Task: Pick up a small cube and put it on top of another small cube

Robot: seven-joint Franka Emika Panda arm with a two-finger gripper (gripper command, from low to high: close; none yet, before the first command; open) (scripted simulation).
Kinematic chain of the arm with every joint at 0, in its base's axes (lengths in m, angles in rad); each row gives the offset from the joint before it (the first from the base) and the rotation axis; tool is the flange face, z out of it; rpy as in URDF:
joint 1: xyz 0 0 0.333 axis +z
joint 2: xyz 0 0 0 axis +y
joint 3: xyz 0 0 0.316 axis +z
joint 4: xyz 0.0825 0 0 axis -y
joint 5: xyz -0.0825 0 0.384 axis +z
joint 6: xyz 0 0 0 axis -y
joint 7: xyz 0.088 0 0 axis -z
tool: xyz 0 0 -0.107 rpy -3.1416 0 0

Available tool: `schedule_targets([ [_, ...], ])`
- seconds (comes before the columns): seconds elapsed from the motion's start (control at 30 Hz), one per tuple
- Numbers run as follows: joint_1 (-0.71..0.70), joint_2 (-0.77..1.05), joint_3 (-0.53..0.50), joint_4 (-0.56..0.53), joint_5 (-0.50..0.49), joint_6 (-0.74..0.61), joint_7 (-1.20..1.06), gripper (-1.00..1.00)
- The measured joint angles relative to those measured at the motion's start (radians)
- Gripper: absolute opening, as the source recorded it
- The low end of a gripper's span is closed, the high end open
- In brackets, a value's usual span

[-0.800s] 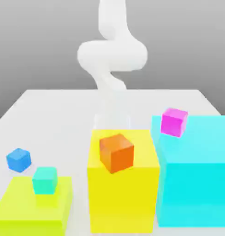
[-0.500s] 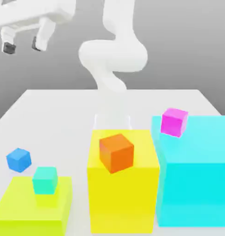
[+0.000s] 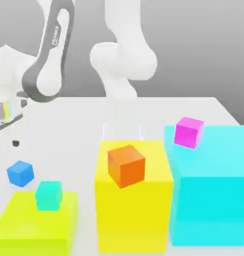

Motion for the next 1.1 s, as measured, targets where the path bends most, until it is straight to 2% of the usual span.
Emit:
schedule_targets([
  [0.17, -0.077, 0.181, 0.105, 0.026, 0.138, 0.141, -0.088, 0.0],
  [0.2, -0.096, 0.208, 0.127, 0.031, 0.15, 0.164, -0.098, -1.0],
  [0.43, -0.1, 0.211, 0.131, 0.032, 0.15, 0.168, -0.097, -1.0],
  [0.63, -0.049, 0.017, 0.044, -0.006, -0.001, 0.013, 0.016, -1.0],
  [0.97, 0.25, -0.227, 0.226, 0.156, -0.061, -0.388, 0.08, -1.0],
  [1.03, 0.272, -0.21, 0.251, 0.165, -0.065, -0.381, 0.086, -1.0],
  [1.1, 0.282, -0.155, 0.255, 0.154, -0.069, -0.316, 0.089, -1.0],
])
